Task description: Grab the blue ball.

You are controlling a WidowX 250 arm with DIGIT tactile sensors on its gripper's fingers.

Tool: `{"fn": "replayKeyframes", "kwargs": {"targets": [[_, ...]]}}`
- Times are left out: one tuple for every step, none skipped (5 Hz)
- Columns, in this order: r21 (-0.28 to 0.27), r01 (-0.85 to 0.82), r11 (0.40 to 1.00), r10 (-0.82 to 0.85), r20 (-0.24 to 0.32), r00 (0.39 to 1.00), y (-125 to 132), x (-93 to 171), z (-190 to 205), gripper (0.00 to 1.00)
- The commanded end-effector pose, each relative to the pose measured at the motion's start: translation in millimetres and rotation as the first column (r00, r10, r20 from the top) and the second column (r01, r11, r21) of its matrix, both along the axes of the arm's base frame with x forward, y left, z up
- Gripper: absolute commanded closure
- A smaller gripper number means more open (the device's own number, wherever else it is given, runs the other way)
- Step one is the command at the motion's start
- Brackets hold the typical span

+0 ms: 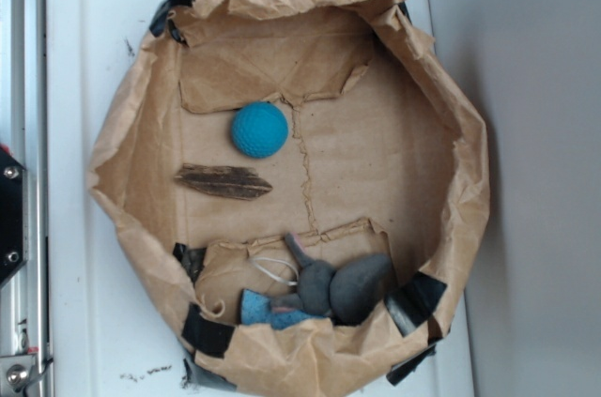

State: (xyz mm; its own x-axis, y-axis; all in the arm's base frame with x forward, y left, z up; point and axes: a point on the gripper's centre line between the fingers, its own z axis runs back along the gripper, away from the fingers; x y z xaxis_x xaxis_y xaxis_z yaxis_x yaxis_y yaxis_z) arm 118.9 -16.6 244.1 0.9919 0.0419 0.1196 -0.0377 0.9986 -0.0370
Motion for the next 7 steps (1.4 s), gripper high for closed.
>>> {"fn": "replayKeyframes", "kwargs": {"targets": [[0.0,0.0,1.0,0.0,0.0,1.0,0,0,0,0.0],[0.006,-0.046,0.999,0.046,0.03,0.999,3,50,-4,0.0],[0.005,-0.112,0.994,0.112,0.021,0.994,14,90,-18,0.0],[-0.028,-0.215,0.976,0.217,0.075,0.973,30,122,-41,0.0],[-0.036,-0.286,0.958,0.288,0.069,0.955,45,141,-89,0.0],[-0.019,-0.334,0.942,0.335,0.062,0.94,57,143,-118,0.0],[-0.004,-0.371,0.928,0.371,0.057,0.927,61,138,-132,0.0]]}}
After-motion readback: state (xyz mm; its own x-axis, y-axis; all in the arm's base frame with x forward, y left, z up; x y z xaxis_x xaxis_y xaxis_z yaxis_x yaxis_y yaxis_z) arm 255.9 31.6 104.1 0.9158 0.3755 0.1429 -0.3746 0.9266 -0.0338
